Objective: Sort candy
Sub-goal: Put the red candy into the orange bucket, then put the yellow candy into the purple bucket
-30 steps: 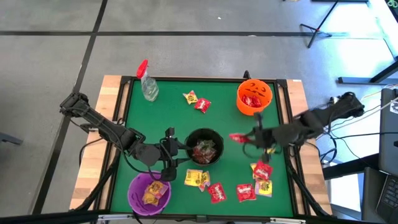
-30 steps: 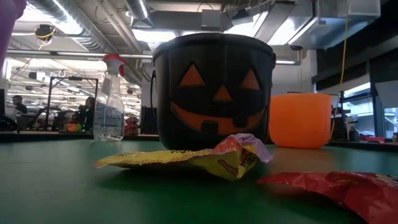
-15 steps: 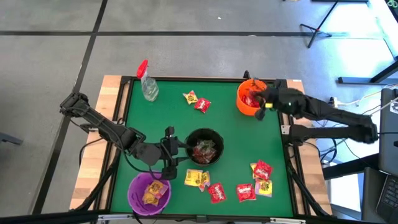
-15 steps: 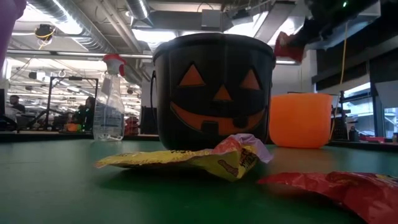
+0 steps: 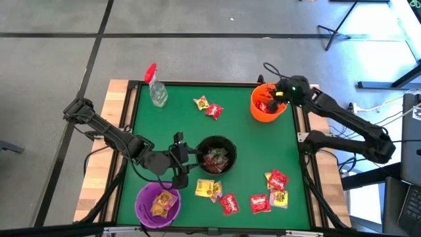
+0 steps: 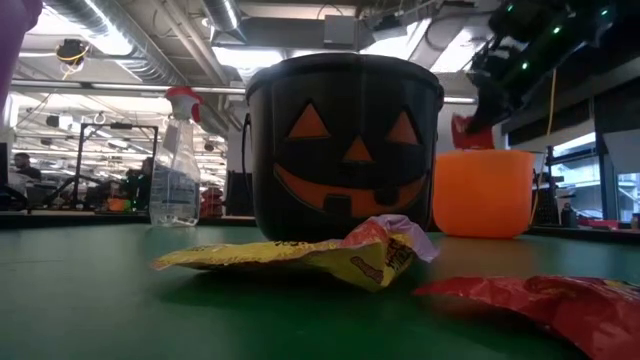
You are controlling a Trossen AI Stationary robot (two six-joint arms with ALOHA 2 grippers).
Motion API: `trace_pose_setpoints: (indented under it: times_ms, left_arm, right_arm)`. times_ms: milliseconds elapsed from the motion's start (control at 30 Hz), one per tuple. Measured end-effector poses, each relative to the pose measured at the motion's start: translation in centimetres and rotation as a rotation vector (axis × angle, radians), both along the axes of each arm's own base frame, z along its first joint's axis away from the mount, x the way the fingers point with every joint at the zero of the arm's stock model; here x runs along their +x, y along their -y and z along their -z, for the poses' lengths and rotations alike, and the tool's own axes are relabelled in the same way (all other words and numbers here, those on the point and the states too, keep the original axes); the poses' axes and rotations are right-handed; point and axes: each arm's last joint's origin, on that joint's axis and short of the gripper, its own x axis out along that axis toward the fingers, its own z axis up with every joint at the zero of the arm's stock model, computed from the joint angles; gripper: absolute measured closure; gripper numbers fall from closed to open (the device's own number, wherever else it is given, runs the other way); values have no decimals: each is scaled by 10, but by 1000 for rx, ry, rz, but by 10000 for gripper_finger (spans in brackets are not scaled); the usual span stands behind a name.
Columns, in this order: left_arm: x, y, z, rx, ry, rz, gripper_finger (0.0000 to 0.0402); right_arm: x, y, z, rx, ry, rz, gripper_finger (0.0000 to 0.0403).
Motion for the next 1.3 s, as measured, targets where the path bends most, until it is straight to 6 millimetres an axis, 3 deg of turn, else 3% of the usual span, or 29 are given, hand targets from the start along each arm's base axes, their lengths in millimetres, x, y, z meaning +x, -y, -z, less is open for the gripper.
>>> trace_pose_setpoints:
  times_ms: [200, 367, 533, 667, 800, 967, 1300]
  left_arm:
    - [0, 0, 0, 3, -5, 1, 231]
    - [0, 0, 1, 3, -6, 0, 231]
    - [0, 0, 1, -3, -5, -2, 231]
    - [0, 0, 1, -22, -1, -10, 231]
    - [0, 0, 1, -25, 0, -11, 231]
    - [0, 0, 1, -26, 0, -12, 231]
    - [0, 0, 0, -31, 2, -14, 231]
  right_arm:
    - [4, 13, 15, 84, -60, 16, 314]
    - [6, 14, 15, 66, -71, -4, 276]
    - [7, 12, 1, 86, -14, -69, 261]
    - [8, 3, -22, 168, 140, -221, 263]
    - [9, -15, -37, 284, 264, -349, 274]
    - [8, -50, -51, 270, 318, -516, 289]
    - [18, -126, -57, 267, 285, -826, 301]
